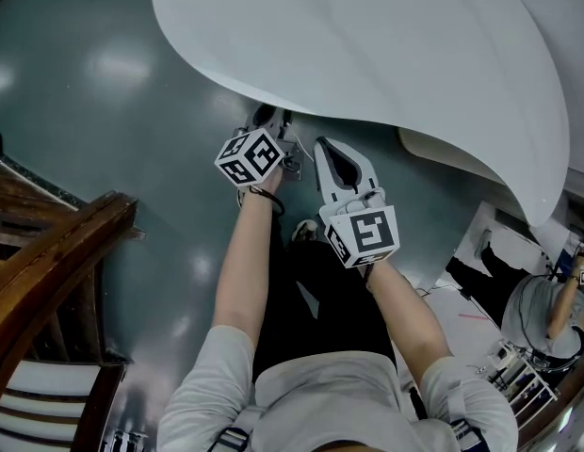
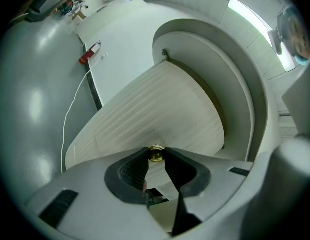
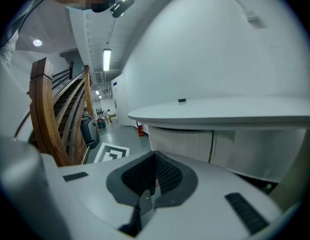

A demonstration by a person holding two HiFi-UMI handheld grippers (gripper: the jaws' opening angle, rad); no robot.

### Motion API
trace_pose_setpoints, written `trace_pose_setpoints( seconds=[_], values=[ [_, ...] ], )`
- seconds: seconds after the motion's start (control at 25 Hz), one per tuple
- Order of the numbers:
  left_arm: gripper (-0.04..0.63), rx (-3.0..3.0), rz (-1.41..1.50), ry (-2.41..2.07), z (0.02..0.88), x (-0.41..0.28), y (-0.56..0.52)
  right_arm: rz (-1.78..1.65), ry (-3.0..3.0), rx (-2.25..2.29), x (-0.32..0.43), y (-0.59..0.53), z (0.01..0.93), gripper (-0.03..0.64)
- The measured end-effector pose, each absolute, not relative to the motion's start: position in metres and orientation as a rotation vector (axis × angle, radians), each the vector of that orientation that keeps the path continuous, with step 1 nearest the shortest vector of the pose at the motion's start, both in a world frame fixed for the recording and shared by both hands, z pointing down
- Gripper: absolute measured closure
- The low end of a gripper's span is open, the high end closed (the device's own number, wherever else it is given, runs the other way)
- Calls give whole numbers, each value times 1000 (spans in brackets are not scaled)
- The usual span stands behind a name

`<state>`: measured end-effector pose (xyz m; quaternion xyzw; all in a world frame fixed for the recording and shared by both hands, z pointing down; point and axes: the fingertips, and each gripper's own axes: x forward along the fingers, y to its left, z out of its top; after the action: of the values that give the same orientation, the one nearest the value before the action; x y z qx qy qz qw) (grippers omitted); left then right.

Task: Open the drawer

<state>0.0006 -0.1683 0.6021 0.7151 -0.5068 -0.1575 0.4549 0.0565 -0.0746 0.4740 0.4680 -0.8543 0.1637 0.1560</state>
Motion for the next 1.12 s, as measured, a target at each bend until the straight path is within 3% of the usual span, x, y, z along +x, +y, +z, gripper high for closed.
trace_pose_setpoints(
  seconds=[1.12],
  values=[
    [491, 1691, -316, -1296, 604, -28, -81, 483, -2466, 1237, 42, -21, 448, 604]
  ],
)
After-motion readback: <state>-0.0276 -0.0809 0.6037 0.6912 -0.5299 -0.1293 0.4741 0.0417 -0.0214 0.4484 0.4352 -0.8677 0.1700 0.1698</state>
